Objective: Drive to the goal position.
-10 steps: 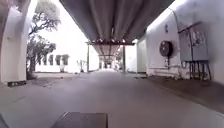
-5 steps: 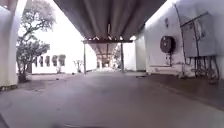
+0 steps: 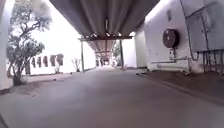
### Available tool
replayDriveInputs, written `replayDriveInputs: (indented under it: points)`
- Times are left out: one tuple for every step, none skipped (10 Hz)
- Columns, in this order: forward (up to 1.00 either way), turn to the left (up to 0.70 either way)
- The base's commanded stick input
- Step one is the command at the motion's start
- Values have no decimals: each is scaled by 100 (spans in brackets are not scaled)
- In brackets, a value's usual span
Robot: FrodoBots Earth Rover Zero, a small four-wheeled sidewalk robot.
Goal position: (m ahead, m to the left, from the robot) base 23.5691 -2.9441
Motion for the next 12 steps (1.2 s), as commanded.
replayDriveInputs:
  points:
    - [66,0]
    - [66,0]
    - [66,0]
    - [66,0]
    - [66,0]
    - [66,0]
    - [66,0]
    - [66,0]
    - [66,0]
    - [66,0]
    - [66,0]
    - [66,0]
